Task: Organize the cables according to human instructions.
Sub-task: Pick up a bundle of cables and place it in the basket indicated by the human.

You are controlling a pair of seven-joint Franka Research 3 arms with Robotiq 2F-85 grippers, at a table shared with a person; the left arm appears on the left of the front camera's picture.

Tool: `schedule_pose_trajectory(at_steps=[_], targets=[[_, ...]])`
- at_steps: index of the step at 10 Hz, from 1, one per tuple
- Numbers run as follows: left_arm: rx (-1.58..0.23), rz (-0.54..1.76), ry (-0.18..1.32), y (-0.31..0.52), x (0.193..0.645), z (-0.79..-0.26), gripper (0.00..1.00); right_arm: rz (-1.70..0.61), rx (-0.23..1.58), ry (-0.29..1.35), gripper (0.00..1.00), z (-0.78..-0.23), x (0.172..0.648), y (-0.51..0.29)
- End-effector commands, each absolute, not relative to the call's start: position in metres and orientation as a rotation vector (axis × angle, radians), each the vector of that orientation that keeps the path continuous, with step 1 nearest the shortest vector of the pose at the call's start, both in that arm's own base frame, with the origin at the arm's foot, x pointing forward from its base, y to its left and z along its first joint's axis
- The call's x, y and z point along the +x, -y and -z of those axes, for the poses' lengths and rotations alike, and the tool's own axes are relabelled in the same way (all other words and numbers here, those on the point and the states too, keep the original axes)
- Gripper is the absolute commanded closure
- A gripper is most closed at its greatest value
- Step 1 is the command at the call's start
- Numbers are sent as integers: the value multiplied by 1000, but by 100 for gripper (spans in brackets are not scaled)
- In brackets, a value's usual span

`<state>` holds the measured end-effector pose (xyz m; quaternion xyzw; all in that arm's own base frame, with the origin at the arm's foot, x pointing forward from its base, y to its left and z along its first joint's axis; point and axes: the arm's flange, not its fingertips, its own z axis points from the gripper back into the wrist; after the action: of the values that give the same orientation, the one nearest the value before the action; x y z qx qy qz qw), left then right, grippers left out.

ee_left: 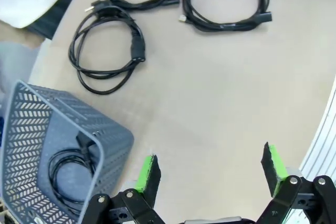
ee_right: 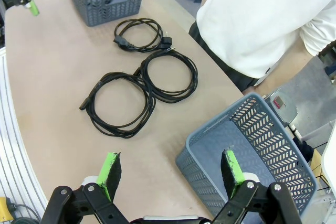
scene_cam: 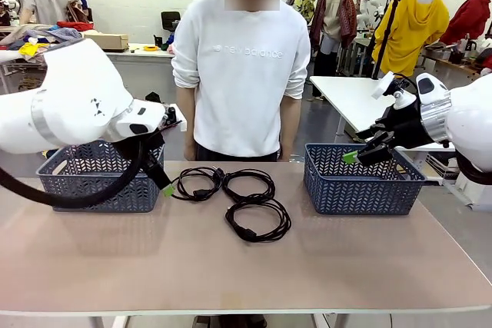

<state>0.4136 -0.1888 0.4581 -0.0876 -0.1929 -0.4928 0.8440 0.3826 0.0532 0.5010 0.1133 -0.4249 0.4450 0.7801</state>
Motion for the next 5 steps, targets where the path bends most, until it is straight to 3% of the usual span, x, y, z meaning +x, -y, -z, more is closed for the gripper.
schedule_pose_trajectory(at_steps=[1, 5], targets=[[-206, 1057, 444, 180, 400, -448, 0, -966, 245, 925, 0, -500, 384, -53], [-186, 1044, 411, 188, 405, -454, 0, -966, 245, 925, 0, -500, 384, -53]])
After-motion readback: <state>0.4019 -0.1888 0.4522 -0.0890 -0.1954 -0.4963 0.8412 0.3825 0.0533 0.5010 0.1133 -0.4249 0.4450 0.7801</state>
